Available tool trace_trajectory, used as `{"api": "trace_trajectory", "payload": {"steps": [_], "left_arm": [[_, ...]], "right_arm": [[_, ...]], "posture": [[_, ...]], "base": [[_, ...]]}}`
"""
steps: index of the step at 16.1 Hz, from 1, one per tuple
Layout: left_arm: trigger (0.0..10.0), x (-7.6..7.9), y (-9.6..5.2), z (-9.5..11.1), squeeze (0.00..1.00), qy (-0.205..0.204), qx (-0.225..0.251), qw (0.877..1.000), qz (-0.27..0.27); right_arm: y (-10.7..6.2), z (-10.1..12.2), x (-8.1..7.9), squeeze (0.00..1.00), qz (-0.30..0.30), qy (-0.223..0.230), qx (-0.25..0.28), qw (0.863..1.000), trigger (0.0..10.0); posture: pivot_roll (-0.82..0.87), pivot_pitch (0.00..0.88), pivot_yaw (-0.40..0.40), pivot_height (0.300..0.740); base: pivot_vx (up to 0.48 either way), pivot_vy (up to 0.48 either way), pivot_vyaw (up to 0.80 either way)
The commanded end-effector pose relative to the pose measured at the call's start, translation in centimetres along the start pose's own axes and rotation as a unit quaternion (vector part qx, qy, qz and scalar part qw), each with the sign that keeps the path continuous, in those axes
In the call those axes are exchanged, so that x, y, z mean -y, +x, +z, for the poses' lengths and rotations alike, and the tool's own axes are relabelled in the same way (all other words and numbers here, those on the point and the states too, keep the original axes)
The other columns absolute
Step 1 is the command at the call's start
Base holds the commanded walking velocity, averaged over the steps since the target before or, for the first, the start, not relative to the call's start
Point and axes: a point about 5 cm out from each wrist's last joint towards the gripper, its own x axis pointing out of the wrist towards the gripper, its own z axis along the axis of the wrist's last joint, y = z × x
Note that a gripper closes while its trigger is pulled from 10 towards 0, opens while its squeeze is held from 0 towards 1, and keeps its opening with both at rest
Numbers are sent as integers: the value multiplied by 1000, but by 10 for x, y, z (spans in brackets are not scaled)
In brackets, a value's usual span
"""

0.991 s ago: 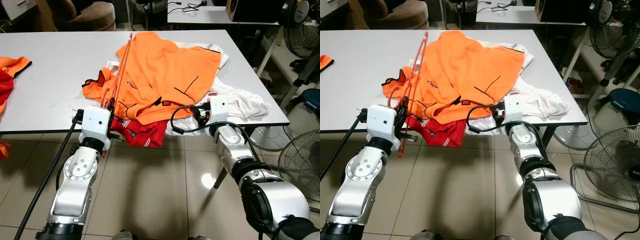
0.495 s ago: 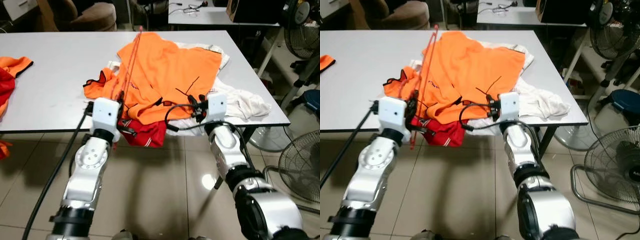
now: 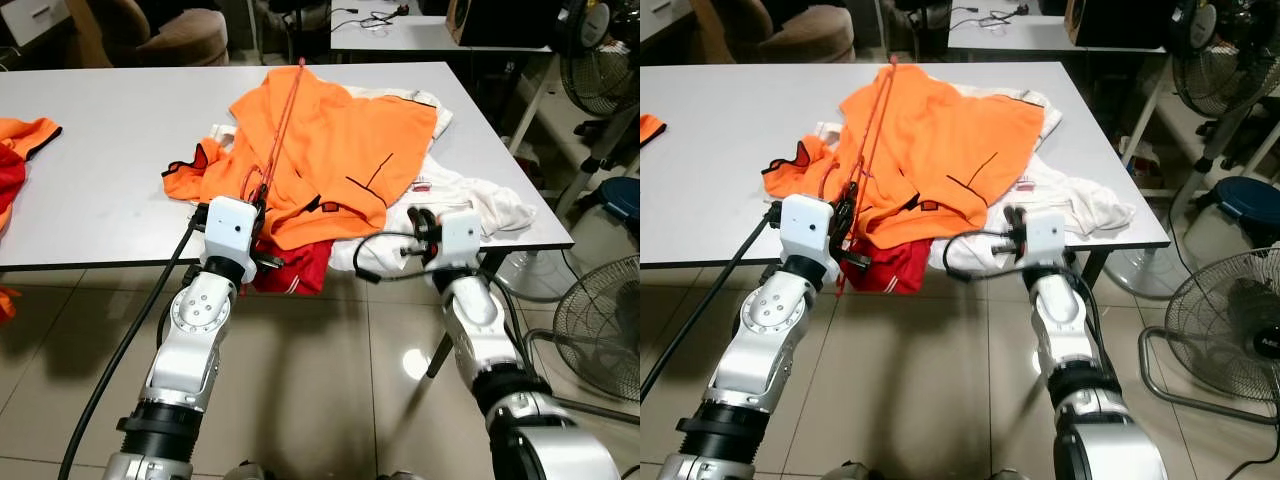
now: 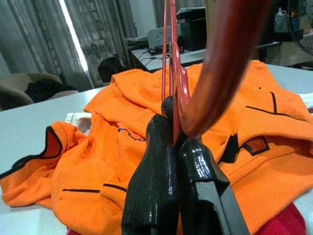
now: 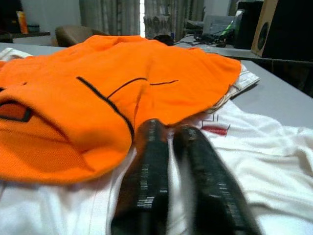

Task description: Hang hanger

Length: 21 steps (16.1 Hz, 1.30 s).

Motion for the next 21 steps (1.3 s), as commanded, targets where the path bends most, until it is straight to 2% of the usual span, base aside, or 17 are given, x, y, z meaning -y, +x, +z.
{"api": "trace_trajectory", "payload": {"steps": [1, 2, 4, 6, 7, 8, 10, 12, 14, 16, 18, 20, 21], "left_arm": [[10000, -2, 0, 3, 0, 23, 10, 1000, -1], [10000, -5, -2, 3, 0, 26, 10, 1000, 4], [10000, -19, -11, 4, 0, 27, 15, 999, 40], [10000, -23, -24, 11, 0, 19, 23, 997, 77], [10000, -20, -34, 14, 0, 9, 25, 995, 91], [10000, -17, -38, 14, 0, 5, 21, 995, 93], [10000, -11, -44, 12, 0, 4, 15, 996, 90], [10000, -10, -45, 9, 0, 21, 11, 996, 81], [10000, -9, -40, 7, 0, 24, 3, 996, 85], [10000, -10, -41, 2, 0, 3, -10, 995, 97], [10000, -17, -44, 0, 0, 8, -22, 991, 134], [10000, -18, -43, 1, 0, 7, -21, 990, 141], [10000, -19, -42, 2, 0, 7, -18, 989, 145]], "right_arm": [[1, 8, 1, 1000, -1, 7, 17, 1000, 10000], [-4, 8, 3, 1000, -13, 3, 20, 1000, 10000], [-26, 14, 4, 1000, -40, -26, 52, 997, 10000], [-52, 37, -6, 1000, -28, -64, 109, 992, 10000], [-68, 49, -11, 1000, -24, -67, 127, 989, 10000], [-76, 51, -10, 1000, -30, -67, 132, 989, 10000], [-89, 46, -4, 1000, -69, -45, 113, 990, 10000], [-92, 37, -2, 1000, -111, 21, 85, 990, 10000], [-89, 27, -3, 1000, -116, 50, 51, 991, 10000], [-85, 22, -7, 1000, -92, 52, 37, 994, 10000], [-74, 25, -17, 1000, -43, 42, 35, 998, 10000], [-69, 25, -19, 1000, -27, 37, 30, 998, 10000], [-63, 23, -22, 1000, -11, 24, 11, 1000, 10000]], "posture": [[-6, 0, 48, 740], [-3, 0, 44, 740], [-11, 0, 40, 740], [-42, 0, 33, 740], [-55, 0, 28, 740], [-57, 0, 26, 740], [-60, 0, 25, 740], [-59, 0, 25, 740], [-52, 0, 18, 740], [-40, 0, 17, 740], [-29, 0, 8, 740], [-28, 0, 7, 740], [-23, 0, 3, 740]], "base": [[0, 0, 0], [0, 0, 0], [0, 0, 0], [0, 0, 0], [0, 0, 0], [0, 0, 0], [0, 0, 0], [0, 0, 0], [0, 0, 0], [139, 0, 0], [480, 0, 0], [480, 0, 0], [480, 0, 0]]}}
